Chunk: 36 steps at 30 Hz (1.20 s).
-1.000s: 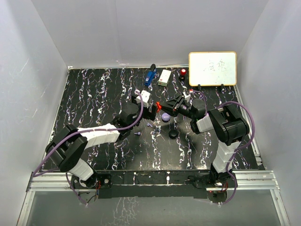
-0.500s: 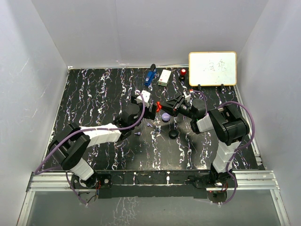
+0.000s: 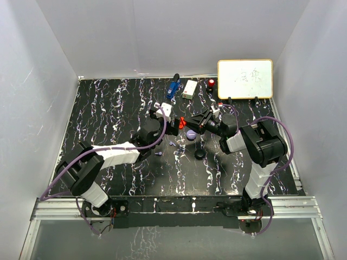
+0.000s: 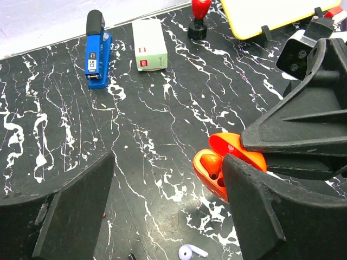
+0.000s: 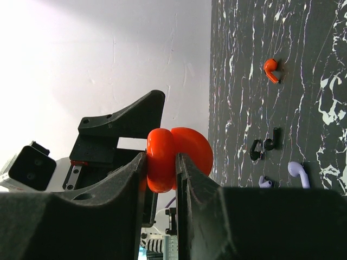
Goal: Insert the wireless bluetooth earbuds into the charging case
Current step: Place the earbud in the charging case, then pick up the earbud from the center of the board.
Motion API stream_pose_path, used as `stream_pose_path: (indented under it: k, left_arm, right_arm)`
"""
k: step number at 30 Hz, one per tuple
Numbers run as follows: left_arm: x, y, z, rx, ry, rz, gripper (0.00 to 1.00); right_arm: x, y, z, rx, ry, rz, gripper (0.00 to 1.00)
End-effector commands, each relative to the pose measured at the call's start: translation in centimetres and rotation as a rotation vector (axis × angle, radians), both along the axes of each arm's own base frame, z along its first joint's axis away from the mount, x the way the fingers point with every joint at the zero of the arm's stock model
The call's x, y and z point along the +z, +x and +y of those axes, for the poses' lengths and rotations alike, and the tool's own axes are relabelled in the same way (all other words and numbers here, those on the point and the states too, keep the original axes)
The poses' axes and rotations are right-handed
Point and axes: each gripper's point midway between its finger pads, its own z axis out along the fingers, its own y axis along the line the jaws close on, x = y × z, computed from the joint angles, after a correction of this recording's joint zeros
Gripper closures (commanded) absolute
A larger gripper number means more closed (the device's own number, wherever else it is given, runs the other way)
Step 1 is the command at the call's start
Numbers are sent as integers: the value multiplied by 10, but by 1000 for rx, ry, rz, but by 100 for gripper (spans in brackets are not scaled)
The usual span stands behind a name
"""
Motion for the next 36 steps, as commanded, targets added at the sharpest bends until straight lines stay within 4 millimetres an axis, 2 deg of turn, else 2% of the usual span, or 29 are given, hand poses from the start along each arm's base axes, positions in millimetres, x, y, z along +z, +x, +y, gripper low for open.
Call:
stream_pose_path:
  k: [1,6,10,13,15,16,18,20,24,28,36]
  left_arm:
    - [33,-2,8,32,-68,-72,21]
    - [55,-6,46,177,-111,-111,22]
    - [57,-10,64,234,-144,-45,22]
    - [32,-6,73,275,-157,80,22]
    - [9,0,77,288,-169,186,23]
    - [-8,4,79,307,-161,257,24]
    - [-32,11,83,348,-163,360,29]
    - [-47,16,85,373,-157,409,34]
    - [-68,23,89,439,-146,489,37]
    - [-85,29,95,504,-97,565,34]
    - [-114,38,92,539,-65,650,31]
  right_arm:
    - [17,1,1,3,25,-75,100]
    - [15,2,1,5,22,-76,100]
    - [10,4,1,1,13,-74,100]
    - [6,5,1,1,12,-73,100]
    - [8,5,1,-1,13,-85,100]
    - [9,5,0,-5,8,-90,100]
    - [11,5,-1,-17,-3,-102,100]
    - [11,5,-2,-24,-19,-108,100]
    - [16,5,-3,-34,-51,-136,100]
    - [22,6,-4,-44,-82,-158,100]
    - [23,5,-4,-45,-92,-166,100]
